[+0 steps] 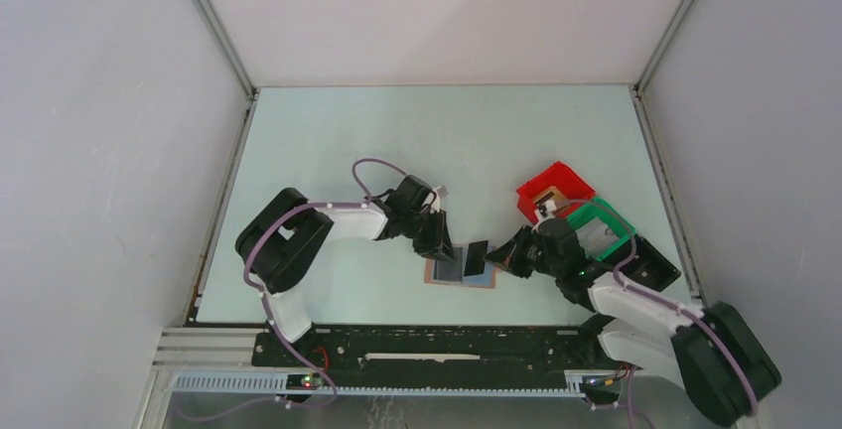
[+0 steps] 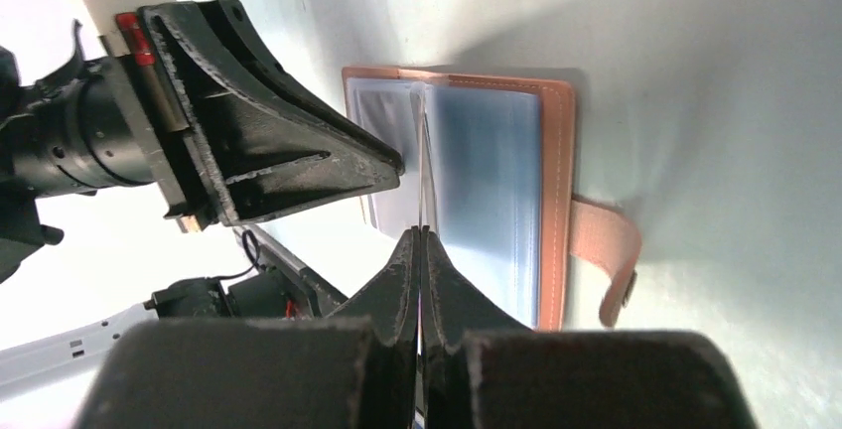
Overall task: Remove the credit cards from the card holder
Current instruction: Remove the credit card from the card holder, then place the credit card in the storage box.
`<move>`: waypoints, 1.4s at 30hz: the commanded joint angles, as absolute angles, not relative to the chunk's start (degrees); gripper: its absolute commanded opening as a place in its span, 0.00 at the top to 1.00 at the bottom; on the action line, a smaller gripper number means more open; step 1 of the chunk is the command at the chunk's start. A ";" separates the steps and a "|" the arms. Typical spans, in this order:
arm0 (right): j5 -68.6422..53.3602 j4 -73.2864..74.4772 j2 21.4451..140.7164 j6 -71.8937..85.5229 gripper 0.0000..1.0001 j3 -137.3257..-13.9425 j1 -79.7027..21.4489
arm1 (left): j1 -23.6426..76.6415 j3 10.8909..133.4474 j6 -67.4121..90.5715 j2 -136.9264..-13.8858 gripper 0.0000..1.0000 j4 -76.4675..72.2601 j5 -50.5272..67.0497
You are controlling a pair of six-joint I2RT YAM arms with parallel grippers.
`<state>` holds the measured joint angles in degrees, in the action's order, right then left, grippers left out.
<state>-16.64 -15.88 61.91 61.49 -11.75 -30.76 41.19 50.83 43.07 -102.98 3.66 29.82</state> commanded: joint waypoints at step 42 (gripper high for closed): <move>20.40 66.53 48.42 32.21 1.00 -57.78 5.62 | 38.32 57.97 34.50 -91.87 0.76 21.55 22.08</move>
